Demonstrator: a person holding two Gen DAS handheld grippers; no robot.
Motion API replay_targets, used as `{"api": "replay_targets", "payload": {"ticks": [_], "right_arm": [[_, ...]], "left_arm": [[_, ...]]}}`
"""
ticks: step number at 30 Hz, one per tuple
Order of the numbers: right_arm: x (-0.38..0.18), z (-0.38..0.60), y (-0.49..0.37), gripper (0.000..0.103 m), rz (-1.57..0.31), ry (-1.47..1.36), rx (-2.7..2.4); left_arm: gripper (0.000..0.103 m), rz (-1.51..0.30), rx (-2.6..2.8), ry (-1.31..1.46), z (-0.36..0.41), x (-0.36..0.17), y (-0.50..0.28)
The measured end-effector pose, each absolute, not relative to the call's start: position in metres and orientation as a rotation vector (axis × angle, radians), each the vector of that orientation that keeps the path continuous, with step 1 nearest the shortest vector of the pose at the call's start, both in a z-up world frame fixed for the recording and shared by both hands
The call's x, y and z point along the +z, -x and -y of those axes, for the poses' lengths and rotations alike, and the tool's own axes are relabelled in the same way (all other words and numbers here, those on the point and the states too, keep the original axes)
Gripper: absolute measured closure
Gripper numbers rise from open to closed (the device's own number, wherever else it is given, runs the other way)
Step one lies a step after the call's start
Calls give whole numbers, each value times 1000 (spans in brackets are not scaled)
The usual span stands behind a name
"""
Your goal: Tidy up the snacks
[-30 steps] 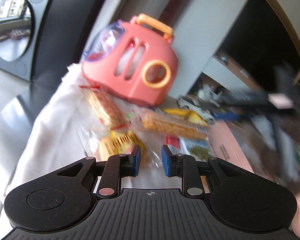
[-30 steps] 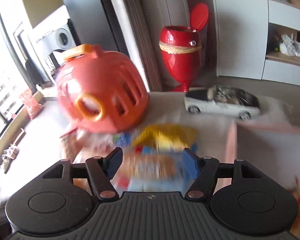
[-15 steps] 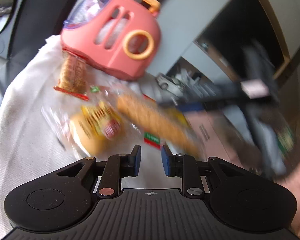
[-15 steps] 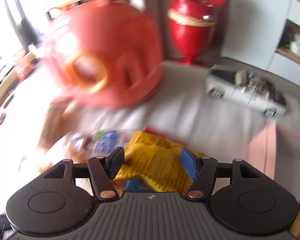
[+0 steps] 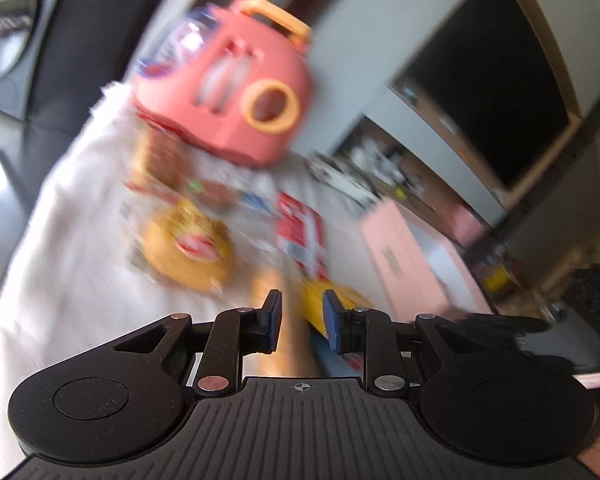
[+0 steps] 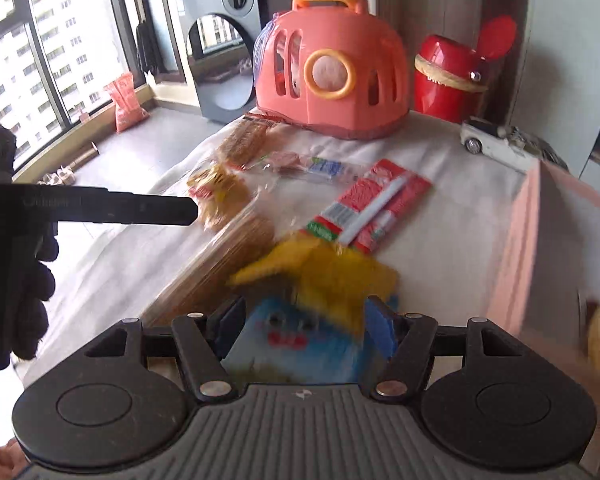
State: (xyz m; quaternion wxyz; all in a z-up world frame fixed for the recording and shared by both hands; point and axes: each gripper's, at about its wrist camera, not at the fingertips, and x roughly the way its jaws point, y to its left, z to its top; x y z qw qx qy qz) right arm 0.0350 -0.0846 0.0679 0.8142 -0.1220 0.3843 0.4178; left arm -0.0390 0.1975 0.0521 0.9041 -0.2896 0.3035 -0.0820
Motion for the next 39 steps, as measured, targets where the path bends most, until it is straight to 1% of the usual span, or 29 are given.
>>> {"api": "replay_targets", "payload": {"ticks": [6,9,11,15,18,24,26,29,32,33,35,36,39], "right_arm": [[38,124,-20,36,-907,153,872],[33,126,-14,36,-897,47,916],[34,114,-3,35,-878,39,987],[27,91,27,35,-785,261,983],[18,100,40,35,-728,394,903],[18,157,23,35,-667,399,632],[23,176,18,35,-644,357,602],[39,205,4,35,-628,207,581],[57,236,-13,34,-541,66,452],[61,248,-19,33,-500,25,379],[63,271,-38,26,-439,-49,259],[60,281,-51,26,-439,-78,213],[47,301,-89,26,-517,-132,167]], "left_arm": [[77,-707,-323,606,-163,49,47],[77,-721,-249,567,-159,49,44],[77,-722,-197,557,-162,50,43],[77,-725,-143,504,-164,57,48],[77,-731,-120,454,-159,58,46],[77,-766,-134,425,-143,49,30],[77,-771,-143,415,-137,48,26],[77,-774,-140,386,-129,49,24],[77,-776,-132,363,-127,50,26],[77,-777,-135,369,-128,49,26],[77,-781,-135,382,-131,47,25],[77,-783,-129,384,-132,46,25],[77,-785,-118,389,-134,44,24]]}}
